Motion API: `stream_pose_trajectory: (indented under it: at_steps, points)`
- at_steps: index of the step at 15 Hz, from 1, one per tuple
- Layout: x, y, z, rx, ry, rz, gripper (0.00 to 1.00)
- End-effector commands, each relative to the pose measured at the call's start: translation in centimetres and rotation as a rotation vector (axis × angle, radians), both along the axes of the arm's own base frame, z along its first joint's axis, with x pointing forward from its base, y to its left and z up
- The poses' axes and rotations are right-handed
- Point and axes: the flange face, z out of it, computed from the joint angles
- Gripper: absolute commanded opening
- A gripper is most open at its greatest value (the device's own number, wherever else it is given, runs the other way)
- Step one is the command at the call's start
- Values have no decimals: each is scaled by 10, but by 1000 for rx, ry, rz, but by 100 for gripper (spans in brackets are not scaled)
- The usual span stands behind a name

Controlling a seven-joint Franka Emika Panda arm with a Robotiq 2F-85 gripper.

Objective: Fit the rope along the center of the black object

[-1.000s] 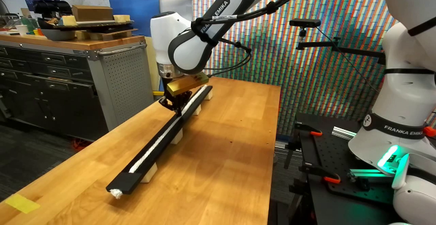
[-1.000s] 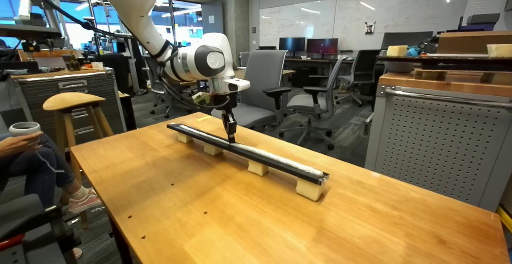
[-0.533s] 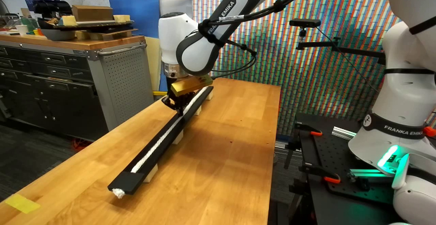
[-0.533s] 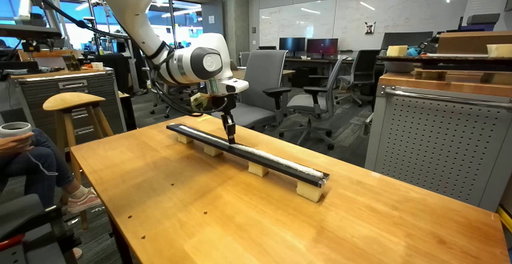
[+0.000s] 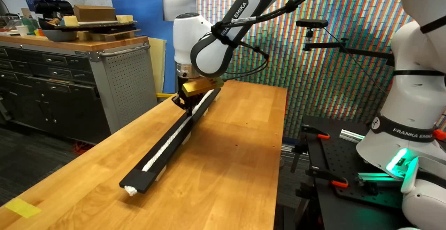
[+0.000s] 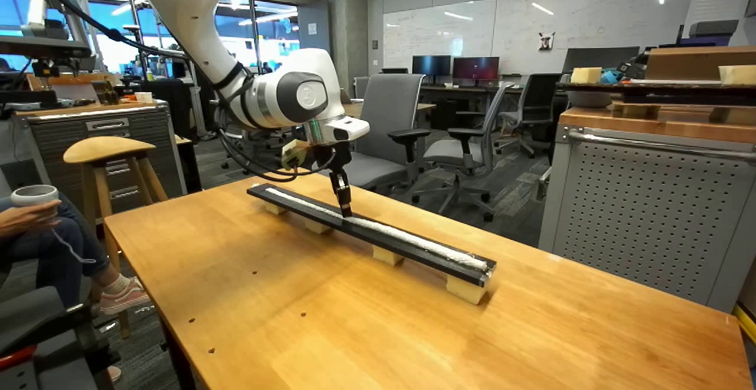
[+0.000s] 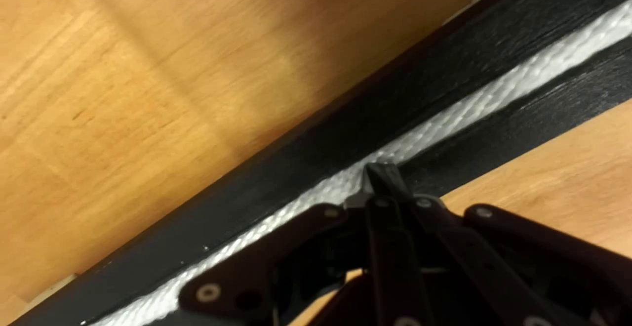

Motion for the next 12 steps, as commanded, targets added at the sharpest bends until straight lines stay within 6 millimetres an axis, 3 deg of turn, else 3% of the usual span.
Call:
stream_pose_trajectory:
  at_steps: [1, 12]
  points:
    - [-11, -34, -13, -24, 10, -40, 0]
    - [-18, -27, 9, -33, 2, -20, 0]
